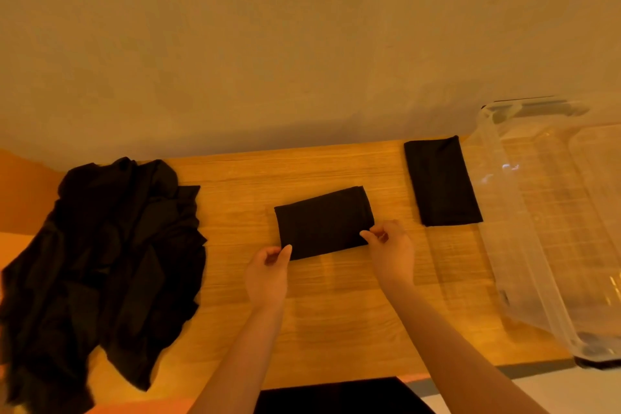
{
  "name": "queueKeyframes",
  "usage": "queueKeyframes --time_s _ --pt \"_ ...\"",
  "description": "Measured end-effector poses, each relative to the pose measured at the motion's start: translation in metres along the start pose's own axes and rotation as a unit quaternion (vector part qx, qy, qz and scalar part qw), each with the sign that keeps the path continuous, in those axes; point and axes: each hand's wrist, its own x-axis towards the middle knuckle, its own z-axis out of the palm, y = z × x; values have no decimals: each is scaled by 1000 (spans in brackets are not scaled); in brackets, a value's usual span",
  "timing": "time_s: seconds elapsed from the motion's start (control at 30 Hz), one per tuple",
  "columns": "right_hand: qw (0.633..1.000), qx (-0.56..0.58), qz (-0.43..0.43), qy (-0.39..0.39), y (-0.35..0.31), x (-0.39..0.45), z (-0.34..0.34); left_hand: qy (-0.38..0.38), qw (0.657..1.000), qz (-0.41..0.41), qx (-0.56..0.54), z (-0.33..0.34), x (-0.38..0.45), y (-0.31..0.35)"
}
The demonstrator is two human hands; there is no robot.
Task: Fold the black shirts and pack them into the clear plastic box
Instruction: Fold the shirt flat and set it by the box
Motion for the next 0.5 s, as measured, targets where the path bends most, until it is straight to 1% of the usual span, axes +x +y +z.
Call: queueKeyframes --time_s 0.07,0.17,0.3,0.4,0.5 --pt "1000 8 -10 -2 0 0 0 -11 1000 4 -5 -3 1 -1" --pt "999 28 -9 -24 2 -1 0 -39 999 -22 -16 -7 7 -1" --pt "996 57 21 -68 5 4 -2 -87 995 -25 -31 -13 13 1" --pt "992 56 45 -104 6 11 -6 -105 994 -21 -16 -16 17 5" --pt "991 37 42 -124 4 14 -9 -111 994 -21 8 -16 19 6"
